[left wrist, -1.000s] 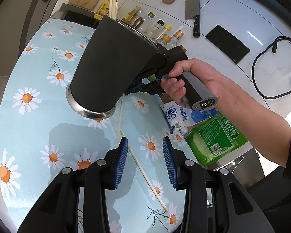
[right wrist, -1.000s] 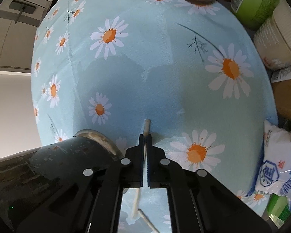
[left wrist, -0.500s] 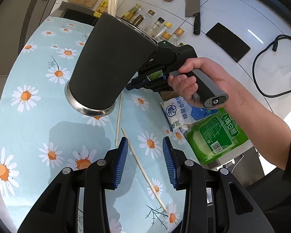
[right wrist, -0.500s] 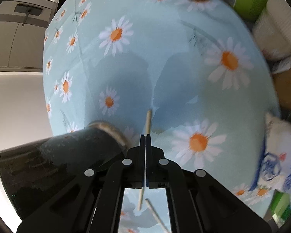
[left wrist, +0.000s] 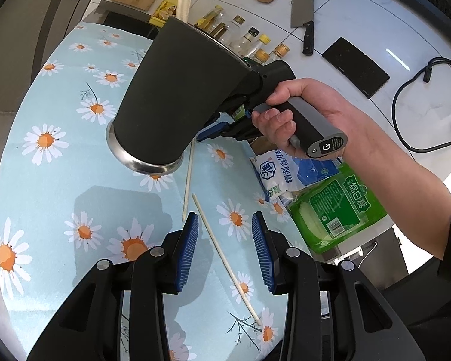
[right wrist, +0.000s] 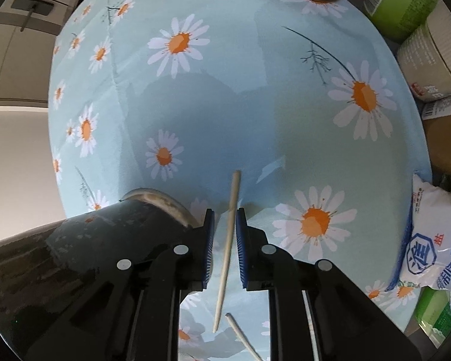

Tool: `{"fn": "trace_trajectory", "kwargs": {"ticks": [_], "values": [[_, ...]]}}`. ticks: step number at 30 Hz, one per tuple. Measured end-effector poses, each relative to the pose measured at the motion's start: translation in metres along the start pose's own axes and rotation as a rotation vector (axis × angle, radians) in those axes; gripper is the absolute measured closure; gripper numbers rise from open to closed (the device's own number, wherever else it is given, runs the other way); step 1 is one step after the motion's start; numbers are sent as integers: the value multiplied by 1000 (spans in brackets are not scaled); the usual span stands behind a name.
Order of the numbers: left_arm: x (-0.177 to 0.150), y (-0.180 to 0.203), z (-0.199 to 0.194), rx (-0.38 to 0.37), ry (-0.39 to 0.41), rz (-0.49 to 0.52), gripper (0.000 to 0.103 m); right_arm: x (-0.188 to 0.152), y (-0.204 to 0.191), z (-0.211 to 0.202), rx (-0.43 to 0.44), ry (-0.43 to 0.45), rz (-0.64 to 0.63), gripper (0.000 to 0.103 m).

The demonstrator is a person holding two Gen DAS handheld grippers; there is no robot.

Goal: Organize utensils
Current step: 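Grasp another wooden chopstick with the left gripper while the right holds its chopstick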

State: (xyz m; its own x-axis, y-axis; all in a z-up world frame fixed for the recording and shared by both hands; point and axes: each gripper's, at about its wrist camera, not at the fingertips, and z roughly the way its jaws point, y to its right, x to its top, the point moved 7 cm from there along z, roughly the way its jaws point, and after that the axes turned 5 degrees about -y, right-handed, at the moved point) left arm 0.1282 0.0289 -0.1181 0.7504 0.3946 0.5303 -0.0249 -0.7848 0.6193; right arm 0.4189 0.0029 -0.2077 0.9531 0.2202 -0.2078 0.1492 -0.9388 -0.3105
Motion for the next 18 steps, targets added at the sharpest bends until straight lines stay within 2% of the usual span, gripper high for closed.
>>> {"fn": "trace_trajectory", "kwargs": {"ticks": [13, 14, 15, 18], "values": [[2, 3, 7, -29, -16, 7, 67, 2, 2, 4, -30, -5, 10, 88], [2, 3, 8, -30, -17, 8, 67, 2, 2, 5, -37, -8, 5, 89], [2, 4, 8, -33, -18, 9, 67, 3, 2, 4, -47, -7, 0, 95], [1, 5, 9, -37, -19, 9, 67, 3, 3, 5, -66, -9, -14, 98]]}}
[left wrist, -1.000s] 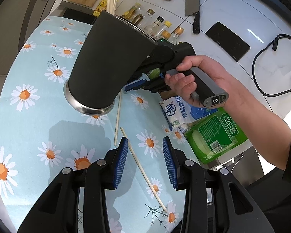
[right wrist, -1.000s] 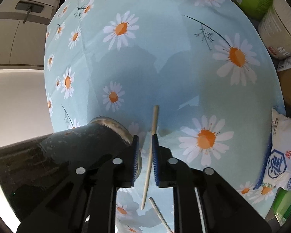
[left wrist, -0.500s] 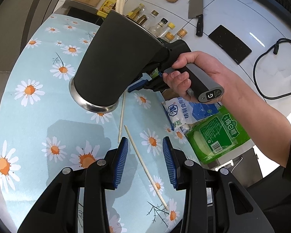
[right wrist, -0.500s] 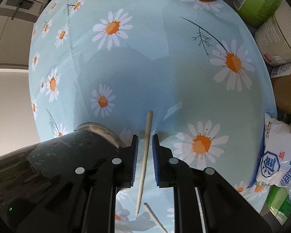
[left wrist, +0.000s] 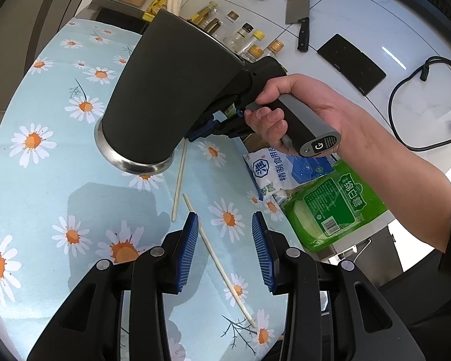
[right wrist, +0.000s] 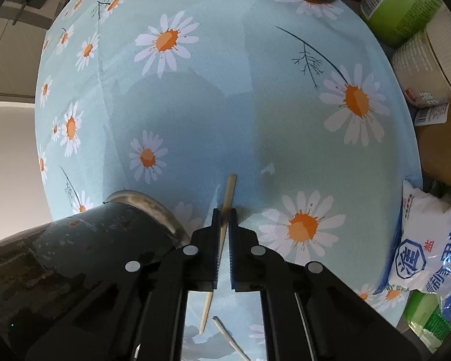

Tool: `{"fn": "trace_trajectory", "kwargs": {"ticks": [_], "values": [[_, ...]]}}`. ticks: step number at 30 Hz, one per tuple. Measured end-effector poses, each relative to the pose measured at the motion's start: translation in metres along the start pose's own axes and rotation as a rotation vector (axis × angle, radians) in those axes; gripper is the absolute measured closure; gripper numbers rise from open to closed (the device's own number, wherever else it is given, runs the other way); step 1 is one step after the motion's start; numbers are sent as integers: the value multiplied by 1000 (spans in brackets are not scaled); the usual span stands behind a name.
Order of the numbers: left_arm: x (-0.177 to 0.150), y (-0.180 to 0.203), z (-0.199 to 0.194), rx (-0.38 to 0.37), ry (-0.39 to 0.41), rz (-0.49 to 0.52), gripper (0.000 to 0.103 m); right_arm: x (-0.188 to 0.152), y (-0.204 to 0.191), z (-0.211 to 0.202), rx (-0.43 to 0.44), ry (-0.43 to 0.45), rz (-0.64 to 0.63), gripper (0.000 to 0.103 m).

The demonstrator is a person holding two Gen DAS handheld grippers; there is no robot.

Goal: Organize utensils
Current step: 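Grasp another wooden chopstick with the left gripper while the right holds its chopstick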

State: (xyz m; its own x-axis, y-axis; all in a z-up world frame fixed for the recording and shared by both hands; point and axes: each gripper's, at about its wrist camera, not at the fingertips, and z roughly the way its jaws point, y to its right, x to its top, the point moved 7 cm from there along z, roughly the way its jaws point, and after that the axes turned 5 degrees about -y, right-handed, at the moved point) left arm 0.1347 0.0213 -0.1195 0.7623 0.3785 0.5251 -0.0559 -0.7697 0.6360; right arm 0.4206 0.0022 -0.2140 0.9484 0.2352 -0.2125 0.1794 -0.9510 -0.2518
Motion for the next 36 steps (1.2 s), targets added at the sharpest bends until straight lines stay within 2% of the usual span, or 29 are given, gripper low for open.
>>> {"fn": "trace_trajectory", "kwargs": {"ticks": [10, 17, 22, 29, 36], "values": [[-8, -2, -1, -1, -2, -16, 67, -1, 5, -1, 22, 2, 1, 98], [-11, -6, -2, -4, -8, -40, 67, -9, 10, -14, 103, 6, 2, 98], [-11, 0, 2, 1, -25, -20, 67, -16, 11, -31, 144, 21, -3, 98], [-17, 7, 14, 26, -94, 7, 67, -29, 14, -56, 207, 54, -23, 98], [-19, 25, 38, 105, -205, 56, 67, -46, 15, -89, 227, 109, -95, 98]]}}
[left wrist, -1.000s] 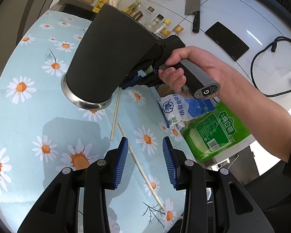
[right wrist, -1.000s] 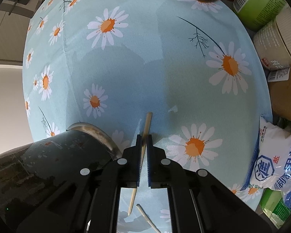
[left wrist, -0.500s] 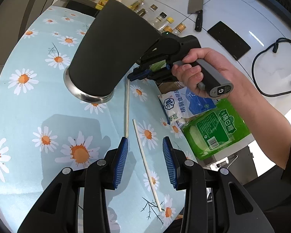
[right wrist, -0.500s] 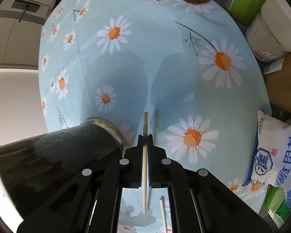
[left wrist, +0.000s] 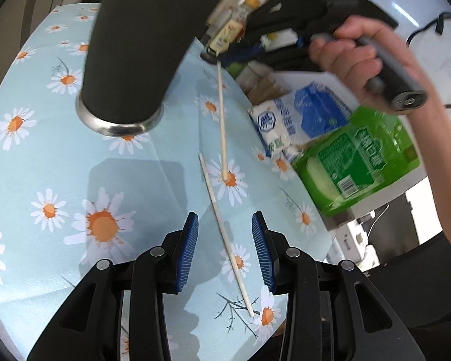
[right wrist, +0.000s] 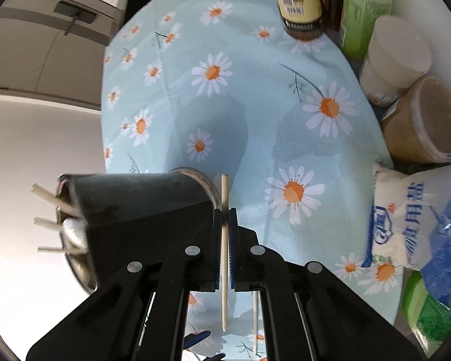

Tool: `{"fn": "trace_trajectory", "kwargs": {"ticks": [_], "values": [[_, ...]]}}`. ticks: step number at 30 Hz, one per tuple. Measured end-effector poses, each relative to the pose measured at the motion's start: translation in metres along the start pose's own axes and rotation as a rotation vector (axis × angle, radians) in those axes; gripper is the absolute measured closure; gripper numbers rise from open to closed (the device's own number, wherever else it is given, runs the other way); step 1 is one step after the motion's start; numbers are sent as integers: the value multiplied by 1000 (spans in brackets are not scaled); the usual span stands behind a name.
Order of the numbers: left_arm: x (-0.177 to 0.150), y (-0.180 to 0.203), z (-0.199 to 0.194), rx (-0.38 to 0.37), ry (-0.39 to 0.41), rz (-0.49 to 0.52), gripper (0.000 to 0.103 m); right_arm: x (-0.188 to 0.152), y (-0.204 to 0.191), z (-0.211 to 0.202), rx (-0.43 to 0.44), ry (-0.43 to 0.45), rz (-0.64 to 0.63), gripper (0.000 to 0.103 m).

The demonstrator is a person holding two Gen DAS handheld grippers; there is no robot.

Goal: Organize utensils
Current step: 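Grasp another wooden chopstick with the left gripper while the right holds its chopstick, then lift both chopsticks and carry them upright over the black holder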

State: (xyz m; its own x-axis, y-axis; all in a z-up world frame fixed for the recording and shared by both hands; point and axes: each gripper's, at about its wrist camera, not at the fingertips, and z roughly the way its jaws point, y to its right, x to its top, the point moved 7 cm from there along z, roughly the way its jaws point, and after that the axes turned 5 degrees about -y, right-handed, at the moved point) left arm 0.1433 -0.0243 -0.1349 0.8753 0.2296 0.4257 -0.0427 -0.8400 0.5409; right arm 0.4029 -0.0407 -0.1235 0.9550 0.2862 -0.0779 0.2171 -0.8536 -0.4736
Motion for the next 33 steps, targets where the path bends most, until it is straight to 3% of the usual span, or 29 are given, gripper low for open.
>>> {"fn": "trace_trajectory", "kwargs": {"ticks": [5, 12, 21, 23, 26, 33], "values": [[7, 12, 21, 68, -69, 15, 67, -7, -3, -26, -4, 46, -79, 98], [14, 18, 52, 226, -191, 14, 67, -11, 1, -53, -12, 96, -174, 98], [25, 11, 82, 398, -325, -50, 70, -23, 2, -69, 17, 124, -263, 98], [26, 12, 87, 425, -350, -47, 84, -26, 3, -72, 8, 137, -292, 98], [26, 10, 91, 459, -371, -57, 93, -29, 2, -73, 21, 140, -317, 98], [27, 4, 93, 503, -362, -110, 99, -39, -3, -72, 65, 152, -346, 98]]}}
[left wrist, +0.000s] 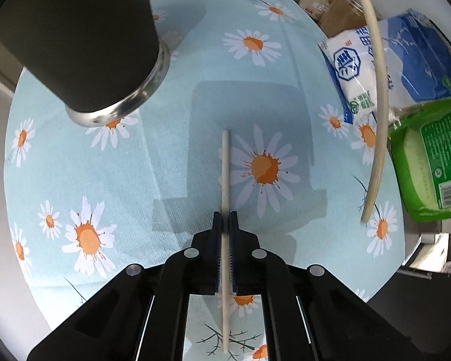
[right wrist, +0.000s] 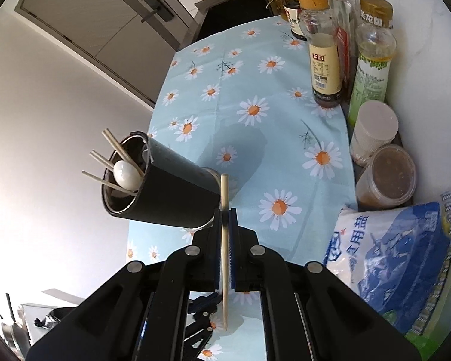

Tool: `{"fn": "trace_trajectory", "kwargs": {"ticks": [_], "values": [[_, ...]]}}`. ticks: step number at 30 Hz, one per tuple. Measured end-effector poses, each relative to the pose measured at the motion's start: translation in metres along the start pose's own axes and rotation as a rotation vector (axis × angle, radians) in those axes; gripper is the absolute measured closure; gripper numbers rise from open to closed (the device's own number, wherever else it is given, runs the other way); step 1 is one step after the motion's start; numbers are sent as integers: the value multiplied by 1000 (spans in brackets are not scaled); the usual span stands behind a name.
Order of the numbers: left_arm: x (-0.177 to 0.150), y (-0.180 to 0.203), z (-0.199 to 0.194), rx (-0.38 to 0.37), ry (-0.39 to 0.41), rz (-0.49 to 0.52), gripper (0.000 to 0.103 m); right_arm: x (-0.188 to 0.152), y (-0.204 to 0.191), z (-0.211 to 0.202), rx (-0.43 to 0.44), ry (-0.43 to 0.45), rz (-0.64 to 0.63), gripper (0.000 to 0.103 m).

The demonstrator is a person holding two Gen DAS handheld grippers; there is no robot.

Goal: Organize utensils
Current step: 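Lift both chopsticks and carry them upright over the black holder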

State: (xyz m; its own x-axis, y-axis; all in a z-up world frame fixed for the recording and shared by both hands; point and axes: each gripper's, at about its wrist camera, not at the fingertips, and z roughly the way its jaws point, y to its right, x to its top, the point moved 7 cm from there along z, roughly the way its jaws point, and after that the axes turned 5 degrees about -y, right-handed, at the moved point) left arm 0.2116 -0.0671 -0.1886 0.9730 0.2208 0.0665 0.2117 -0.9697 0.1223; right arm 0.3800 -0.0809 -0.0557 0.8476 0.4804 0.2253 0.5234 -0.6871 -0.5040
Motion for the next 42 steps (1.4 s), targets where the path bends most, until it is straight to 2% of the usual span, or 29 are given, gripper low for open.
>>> {"fn": "trace_trajectory", "kwargs": {"ticks": [6, 13, 15, 19, 27, 32, 42], "values": [[1, -12, -4, -27, 16, -54, 99, -8, -2, 3, 14, -6, -7, 98], [-3, -28, -42, -64, 128, -79, 99, -11, -3, 3, 3, 4, -32, 98], [-2, -30, -58, -89, 181, -74, 99, -12, -6, 1, 18, 14, -39, 98], [-2, -28, -104, -121, 337, -35, 99, -15, -22, -7, 26, 75, -100, 98], [18, -59, -187, -192, 626, -4, 99, -14, -68, -22, 91, 192, -186, 98], [24, -76, -230, -231, 762, 24, 99, -4, -91, -30, 132, 260, -211, 98], [46, -106, -285, -307, 996, 50, 99, 29, -142, -57, 156, 398, -300, 98]]}}
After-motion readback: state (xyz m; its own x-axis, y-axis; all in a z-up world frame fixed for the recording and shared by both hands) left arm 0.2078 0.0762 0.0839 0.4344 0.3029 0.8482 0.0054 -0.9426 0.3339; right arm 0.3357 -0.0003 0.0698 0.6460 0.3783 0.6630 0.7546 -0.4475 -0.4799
